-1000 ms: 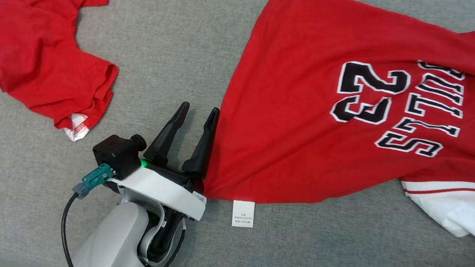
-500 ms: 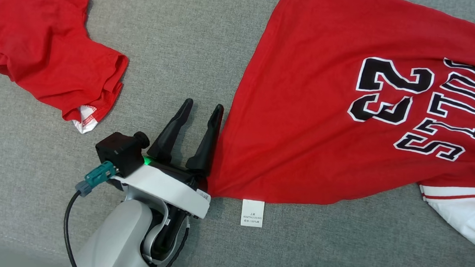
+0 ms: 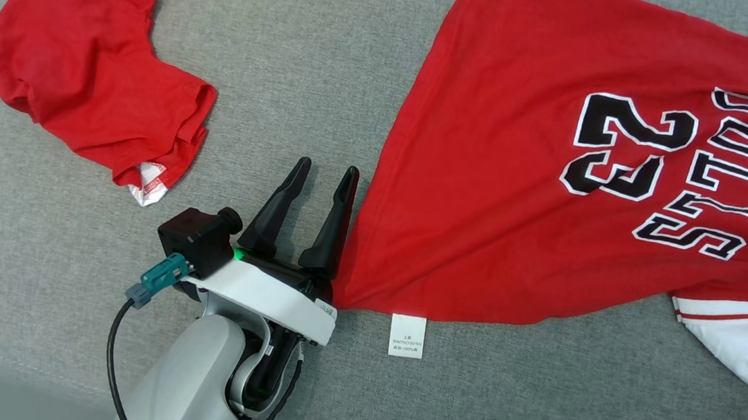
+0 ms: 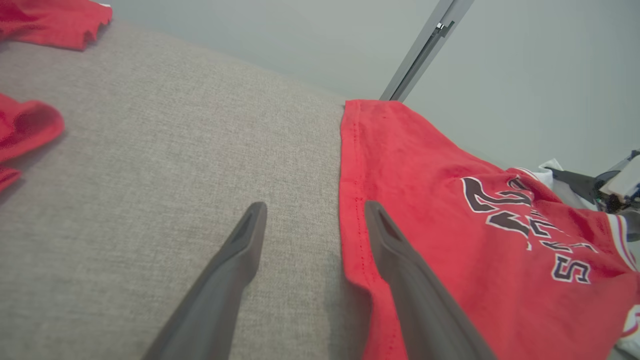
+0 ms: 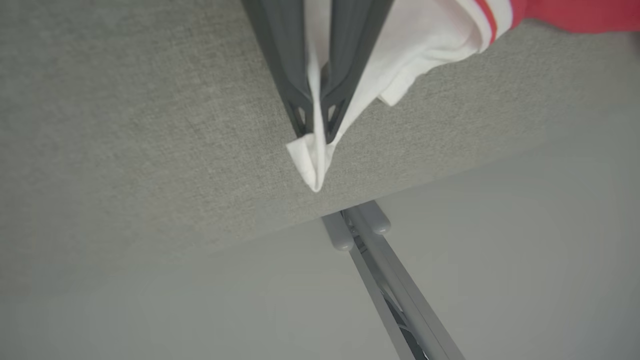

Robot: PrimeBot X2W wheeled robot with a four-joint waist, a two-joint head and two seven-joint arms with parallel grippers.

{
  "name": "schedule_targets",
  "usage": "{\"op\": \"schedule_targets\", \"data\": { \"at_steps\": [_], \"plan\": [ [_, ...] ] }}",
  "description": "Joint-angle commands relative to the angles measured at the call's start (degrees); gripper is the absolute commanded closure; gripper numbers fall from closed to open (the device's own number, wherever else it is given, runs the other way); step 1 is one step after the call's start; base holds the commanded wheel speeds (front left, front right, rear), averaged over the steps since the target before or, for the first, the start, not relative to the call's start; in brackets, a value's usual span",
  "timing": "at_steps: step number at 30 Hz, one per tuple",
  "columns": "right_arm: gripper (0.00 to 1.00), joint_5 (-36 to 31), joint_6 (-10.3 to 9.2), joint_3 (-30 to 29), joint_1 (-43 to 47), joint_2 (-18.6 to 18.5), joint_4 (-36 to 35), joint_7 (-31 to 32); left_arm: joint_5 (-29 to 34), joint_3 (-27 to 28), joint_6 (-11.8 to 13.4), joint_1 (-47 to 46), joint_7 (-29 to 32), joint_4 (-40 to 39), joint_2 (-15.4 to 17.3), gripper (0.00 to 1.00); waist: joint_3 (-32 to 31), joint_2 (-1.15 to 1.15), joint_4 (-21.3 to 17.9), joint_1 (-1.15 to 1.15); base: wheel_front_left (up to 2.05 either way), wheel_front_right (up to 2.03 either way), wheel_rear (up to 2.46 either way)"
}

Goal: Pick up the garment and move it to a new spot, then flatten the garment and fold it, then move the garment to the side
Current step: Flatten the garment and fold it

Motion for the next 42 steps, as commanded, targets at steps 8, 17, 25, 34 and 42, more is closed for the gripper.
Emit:
{"op": "schedule_targets", "data": {
  "at_steps": [8, 17, 25, 34, 42],
  "plan": [
    [1.0, -2.6, 0.0, 5.0, -10.2, -3.8, -5.8, -6.8, -2.4, -1.1, 0.6, 0.2, -0.2, -1.0, 0.2, 0.0, -0.9, 0.0, 2.2, 0.0, 0.0, 0.0, 0.0],
    [1.0, -10.5, 0.0, 5.2, -19.8, -5.7, 0.0, -13.8, -4.6, -2.7, 0.7, 0.5, -0.2, -1.7, 0.2, 0.0, -0.5, 0.0, 5.8, 0.0, 0.0, 0.0, 0.0],
    [0.0, -14.7, 0.0, 6.1, -23.1, -4.1, 10.6, -10.2, -5.6, -2.8, 1.2, 0.6, -0.2, -2.3, 0.2, 0.0, 0.0, 0.0, 7.4, 0.0, 0.0, 0.0, 0.0],
    [0.0, -13.5, -0.01, 11.5, -16.9, 0.0, 8.9, -12.9, -3.8, -0.5, 1.2, 0.2, -0.2, -1.5, 0.2, 0.0, -3.1, 0.0, 2.8, 0.0, 0.0, 0.0, 0.0],
    [0.0, -4.1, -0.01, 15.2, -3.3, 0.8, -5.4, -17.5, -0.4, 3.9, 0.7, 1.5, -0.2, 0.1, 0.2, 0.0, -10.0, 0.0, -5.2, 0.0, 0.0, 0.0, 0.0]
  ]
}}
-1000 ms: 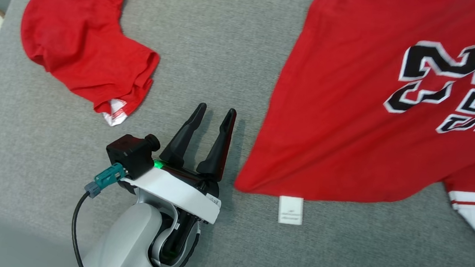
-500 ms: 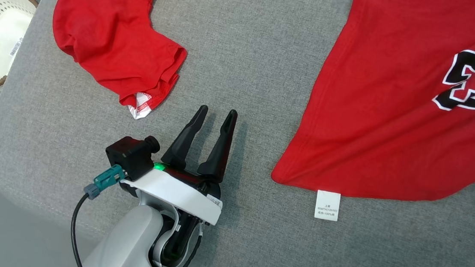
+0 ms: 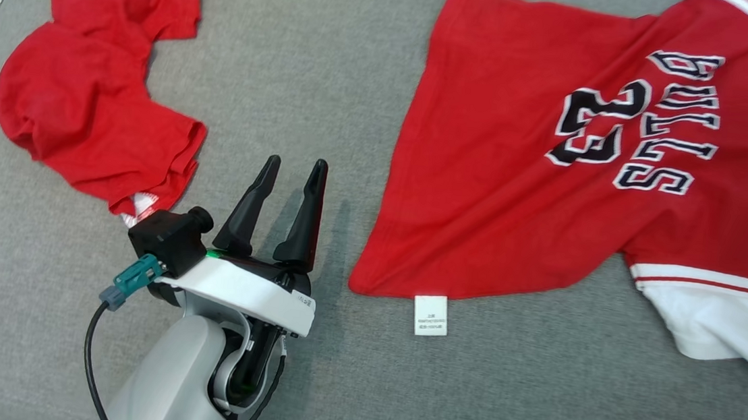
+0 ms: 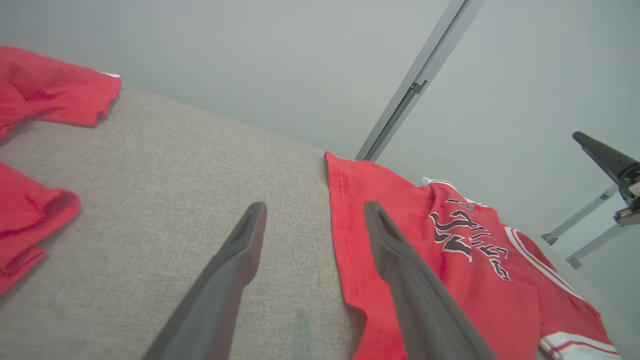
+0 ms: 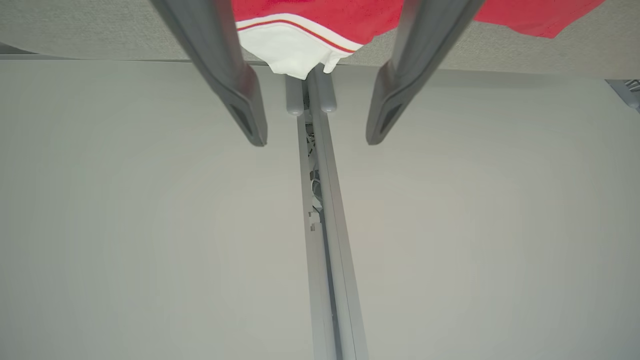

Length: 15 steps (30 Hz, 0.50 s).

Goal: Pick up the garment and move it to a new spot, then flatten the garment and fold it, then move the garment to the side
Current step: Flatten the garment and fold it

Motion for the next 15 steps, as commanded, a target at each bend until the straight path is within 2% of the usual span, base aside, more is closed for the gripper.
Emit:
{"op": "schedule_targets", "data": {
  "at_steps": [1, 4, 8, 15],
  "plan": [
    [0.0, 1.0, -0.02, -0.2, 2.8, -0.7, -1.7, -0.6, 0.5, 0.5, -0.3, 0.6, -0.2, 0.3, 0.3, 0.0, -3.2, 0.0, -2.9, 0.0, 0.0, 0.0, 0.0],
    [0.0, 1.0, -0.01, -0.5, 8.4, -1.3, -6.4, -1.0, 0.9, 1.5, -0.2, 1.4, -0.2, 0.7, 0.3, 0.0, -5.0, 0.0, -4.2, 0.0, 0.0, 0.0, 0.0],
    [0.0, 0.3, -0.01, -2.4, 14.1, -0.4, -11.0, -1.1, 1.2, 2.7, -0.2, 2.7, -0.2, 1.1, 0.3, 0.0, -6.6, 0.0, -5.6, 0.0, 0.0, 0.0, 0.0],
    [0.0, -5.2, -0.01, -9.4, 29.9, 5.0, -24.1, -1.0, 2.3, 4.4, -0.3, 5.8, -0.2, 2.9, 0.3, 0.0, -9.4, 0.0, -7.9, 0.0, 0.0, 0.0, 0.0]
  ]
}}
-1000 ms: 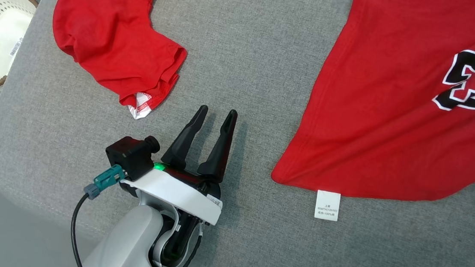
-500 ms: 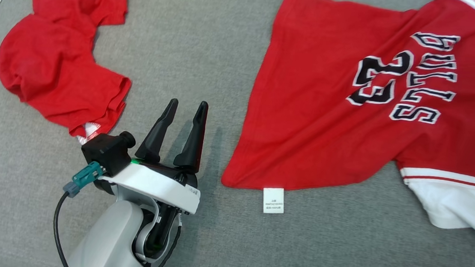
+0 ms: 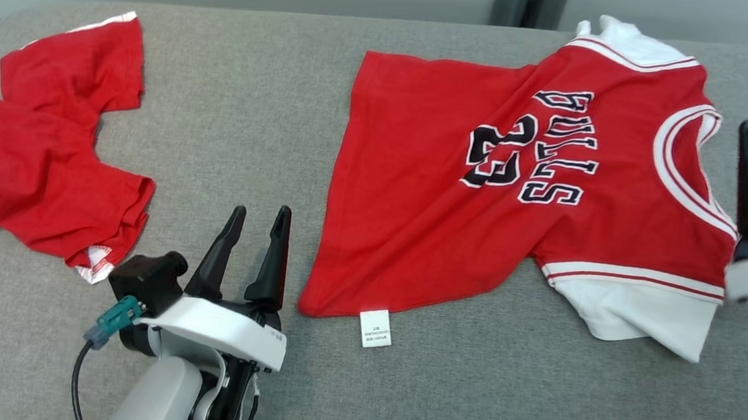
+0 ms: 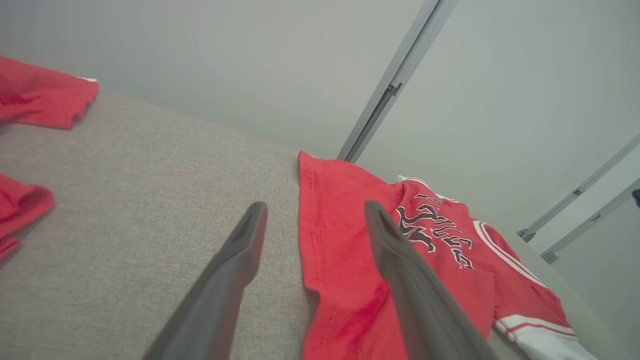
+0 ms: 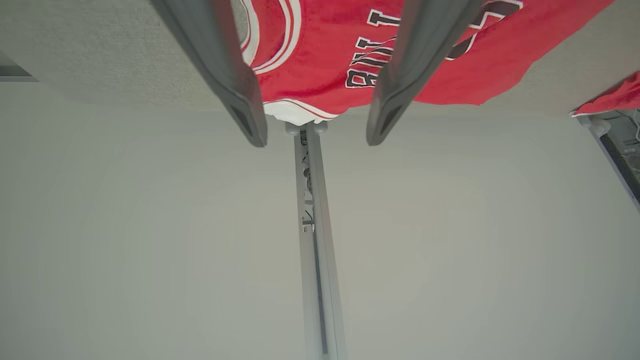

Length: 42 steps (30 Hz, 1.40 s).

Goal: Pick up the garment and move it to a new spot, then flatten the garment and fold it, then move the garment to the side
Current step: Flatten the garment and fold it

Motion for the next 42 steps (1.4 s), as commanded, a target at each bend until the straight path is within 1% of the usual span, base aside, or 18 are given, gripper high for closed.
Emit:
{"op": "schedule_targets", "data": {
  "at_steps": [1, 5, 6, 8, 10, 16, 19, 23, 29, 33, 34, 35, 38, 42],
  "plan": [
    [0.0, -1.6, 0.0, -1.2, 2.8, 1.1, -1.9, -0.1, 0.6, 0.3, -0.2, 0.8, -0.2, 0.6, 0.2, 0.0, -1.1, 0.0, -1.1, 0.0, 0.0, 0.0, 0.0],
    [0.0, -4.9, 0.0, -5.3, 9.1, 5.0, -5.9, -0.1, -0.9, 0.0, -0.5, 2.4, -0.2, 2.3, 0.3, 0.0, -2.4, 0.0, -1.7, 0.0, 0.0, 0.0, 0.0],
    [0.0, -5.5, 0.0, -6.0, 10.2, 5.8, -6.6, -0.1, -1.0, -0.2, -0.2, 2.7, -0.2, 3.0, 0.2, 0.0, -2.5, 0.0, -1.8, 0.0, 0.0, 0.0, 0.0],
    [0.0, -6.8, -0.01, -6.9, 11.7, 7.0, -7.7, -0.1, -0.6, -0.4, 0.6, 2.7, -0.2, 3.8, 0.2, 0.0, -2.6, 0.0, -1.9, 0.0, 0.0, 0.0, 0.0],
    [0.0, -7.7, 0.0, -7.6, 12.1, 7.6, -8.4, -0.1, -1.0, -1.0, 0.7, 3.0, -0.2, 4.4, 0.2, 0.0, -2.6, 0.0, -2.0, 0.0, 0.0, 0.0, 0.0],
    [0.0, -9.1, 0.0, -8.8, 12.3, 8.7, -9.6, -0.2, -1.2, -3.8, 1.0, 3.5, -0.2, 6.2, 0.2, 0.0, -3.2, 0.0, -1.8, 0.0, 0.0, 0.0, 0.0],
    [0.0, -9.6, 0.0, -9.4, 13.0, 8.8, -9.9, -0.2, -1.4, -6.3, 1.4, 3.8, -0.2, 7.7, 0.2, 0.0, -3.3, 0.0, -1.6, 0.0, 0.0, 0.0, 0.0],
    [0.0, -10.2, 0.0, -10.0, 13.5, 9.4, -10.1, -0.2, -2.0, -9.3, 2.7, 3.0, 1.1, 11.0, 0.3, 0.0, -3.4, 0.0, -1.4, 0.0, 0.0, 0.0, 0.0],
    [0.0, -10.4, 0.0, -9.8, 13.8, 10.0, -10.0, -0.2, -3.9, -11.5, 4.7, 1.6, 2.5, 14.8, 0.3, 0.0, -3.9, 0.0, -1.9, 0.0, 0.0, 0.0, 0.0],
    [0.0, -10.5, 0.0, -9.8, 14.0, 10.1, -10.1, -0.2, -5.4, -13.3, 4.3, 0.9, 2.9, 16.5, 0.3, 0.0, -4.0, 0.0, -2.4, 0.0, 0.0, 0.0, 0.0],
    [0.0, -10.5, 0.0, -9.9, 14.2, 10.1, -10.1, -0.2, -5.6, -13.6, 4.2, 0.6, 2.8, 16.8, 0.3, 0.25, -4.0, 0.0, -2.6, 0.0, 0.0, 0.0, 0.0],
    [0.0, -10.6, 0.0, -10.0, 14.5, 10.2, -10.2, -0.2, -6.4, -13.8, 4.3, 0.1, 2.4, 17.2, 0.3, 1.0, -3.9, 0.0, -2.9, 0.0, 0.0, 0.0, 0.0],
    [0.0, -10.7, 0.0, -10.3, 14.8, 10.3, -10.1, -0.2, -6.9, -13.9, 4.0, -0.1, 1.8, 17.3, 0.3, 1.0, -3.9, 0.0, -3.1, 0.0, 0.0, 0.0, 0.0],
    [0.0, -10.7, 0.0, -11.4, 15.9, 10.6, -10.1, -0.2, -6.7, -12.5, 3.9, -1.1, 0.6, 16.9, 0.4, 1.0, -3.9, 0.0, -3.4, 0.0, 0.0, 0.0, 0.0]
  ]
}}
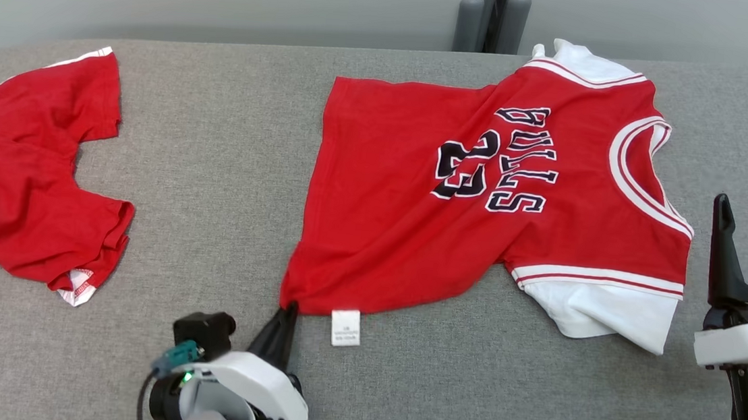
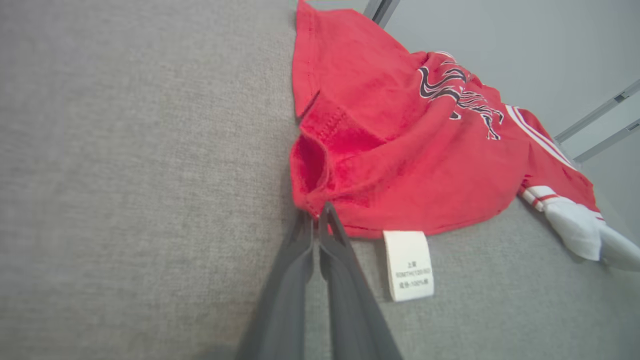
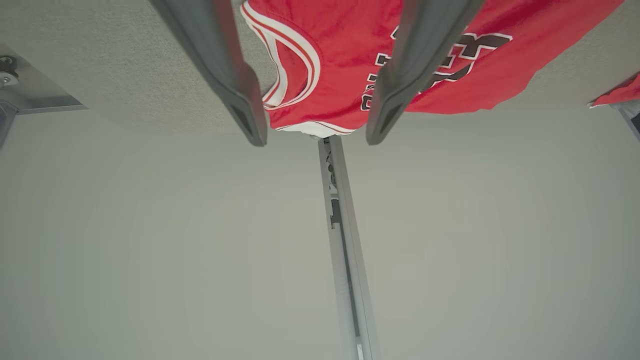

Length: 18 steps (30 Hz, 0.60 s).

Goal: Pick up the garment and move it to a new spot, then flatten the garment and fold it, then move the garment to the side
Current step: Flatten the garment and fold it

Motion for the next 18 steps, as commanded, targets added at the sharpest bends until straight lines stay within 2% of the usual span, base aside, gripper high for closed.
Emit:
{"op": "schedule_targets", "data": {
  "at_steps": [1, 8, 18],
  "plan": [
    [0.0, 0.1, -0.01, -0.6, 1.0, 0.1, -0.1, -0.2, 0.2, 0.7, -0.2, -1.0, -0.4, -0.4, 0.4, 1.0, 0.0, 0.0, 0.0, 0.0, 0.0, 0.0, 0.0],
    [0.0, 2.0, 0.0, -3.6, 5.8, 2.2, -1.0, -0.1, 3.0, 7.1, 0.4, -0.3, -0.9, -6.2, 0.9, 1.0, 0.2, 0.0, -0.3, 0.0, 0.0, 0.0, 0.0],
    [0.0, 3.6, 0.0, 1.4, 14.0, 2.3, 0.0, -0.2, 7.7, 13.9, 0.1, 2.2, -1.0, -11.7, 0.5, 1.0, 2.1, 0.0, -2.1, 0.0, 0.0, 0.0, 0.0]
  ]
}}
